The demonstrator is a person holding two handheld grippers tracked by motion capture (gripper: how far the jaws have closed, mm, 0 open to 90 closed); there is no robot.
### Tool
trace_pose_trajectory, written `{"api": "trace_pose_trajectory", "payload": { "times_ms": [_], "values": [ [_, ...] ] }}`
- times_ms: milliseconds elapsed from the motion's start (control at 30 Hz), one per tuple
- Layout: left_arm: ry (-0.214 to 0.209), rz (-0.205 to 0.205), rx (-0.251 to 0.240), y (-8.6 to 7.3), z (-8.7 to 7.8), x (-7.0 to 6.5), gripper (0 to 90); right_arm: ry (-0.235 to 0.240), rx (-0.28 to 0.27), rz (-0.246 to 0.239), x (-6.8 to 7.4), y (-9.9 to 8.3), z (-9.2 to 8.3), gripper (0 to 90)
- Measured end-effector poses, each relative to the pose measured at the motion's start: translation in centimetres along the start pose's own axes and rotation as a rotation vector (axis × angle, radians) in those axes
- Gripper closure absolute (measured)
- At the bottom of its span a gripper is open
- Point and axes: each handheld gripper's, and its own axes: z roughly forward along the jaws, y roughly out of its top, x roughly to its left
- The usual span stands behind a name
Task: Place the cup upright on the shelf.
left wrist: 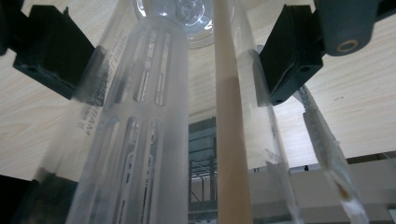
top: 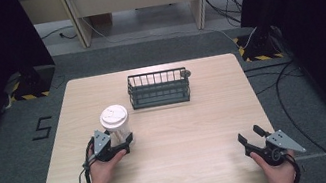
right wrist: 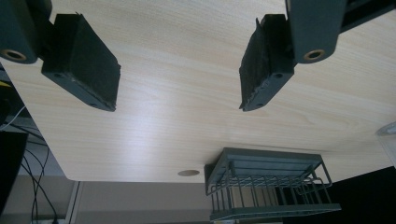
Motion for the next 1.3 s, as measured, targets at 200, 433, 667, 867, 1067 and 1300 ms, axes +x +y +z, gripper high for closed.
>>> {"api": "trace_pose_trajectory", "payload": {
  "times_ms": [200, 433, 667, 867, 1067, 1300],
  "values": [
    [0.010, 0.010, -0.011, 0.1, 0.3, 0.0, 14.3, 0.002, 0.004, 0.018, -0.2, 0.0, 0.0, 30.0],
    [0.000, 0.008, -0.019, 0.0, 0.8, 0.0, 14.9, 0.002, 0.007, 0.018, -0.2, 0.0, 0.0, 30.0],
    [-0.019, 0.001, -0.023, 0.1, 0.7, -0.1, 17.3, 0.003, 0.013, 0.017, -0.2, 0.0, 0.0, 30.1],
    [-0.024, -0.008, -0.015, 0.4, 0.5, -0.2, 17.5, 0.005, 0.012, 0.017, -0.2, 0.0, 0.0, 30.1],
    [-0.031, -0.003, -0.018, 1.5, 0.2, -0.5, 17.5, 0.005, 0.012, 0.030, -0.3, 0.0, 0.0, 30.1],
    [-0.034, -0.007, -0.004, 2.1, 0.1, -0.7, 17.5, 0.004, 0.010, 0.032, -0.3, 0.0, 0.0, 30.0]
  ]
}}
